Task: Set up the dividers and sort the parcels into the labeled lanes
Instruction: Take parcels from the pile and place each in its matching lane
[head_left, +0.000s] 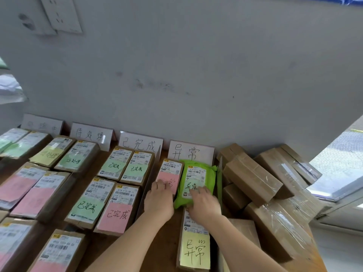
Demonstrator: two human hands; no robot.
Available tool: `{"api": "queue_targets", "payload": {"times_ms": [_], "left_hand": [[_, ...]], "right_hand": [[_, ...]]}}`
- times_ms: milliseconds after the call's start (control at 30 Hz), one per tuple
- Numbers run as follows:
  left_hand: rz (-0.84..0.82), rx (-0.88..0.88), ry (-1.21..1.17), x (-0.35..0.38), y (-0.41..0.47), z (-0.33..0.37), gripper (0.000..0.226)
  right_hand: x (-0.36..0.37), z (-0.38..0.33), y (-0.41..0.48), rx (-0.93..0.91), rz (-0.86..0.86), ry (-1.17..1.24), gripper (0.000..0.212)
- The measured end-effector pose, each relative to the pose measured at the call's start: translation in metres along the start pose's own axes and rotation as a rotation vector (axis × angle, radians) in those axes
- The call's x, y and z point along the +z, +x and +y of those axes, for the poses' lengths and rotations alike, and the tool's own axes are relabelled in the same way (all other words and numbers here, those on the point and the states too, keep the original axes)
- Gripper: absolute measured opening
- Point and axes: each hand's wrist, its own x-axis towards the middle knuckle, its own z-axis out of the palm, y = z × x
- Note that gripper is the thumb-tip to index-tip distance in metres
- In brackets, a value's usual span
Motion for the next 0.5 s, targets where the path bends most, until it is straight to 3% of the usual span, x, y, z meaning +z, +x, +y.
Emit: {"api": "queue_targets", "payload": {"times_ms": [233,500], "left_hand": [[0.073,0.083,0.120,-0.022,-0.041,0.005,0.050],[0.154,0.230,0.148,-0.039,-0.086,0.020,0.037]], "right_hand": [[-0.017,0.000,-0.039,-0.036,0.073,-0.049,0.054],[-0.034,0.011,-0.106,0.025,0.186,-0.081,0.047]]}}
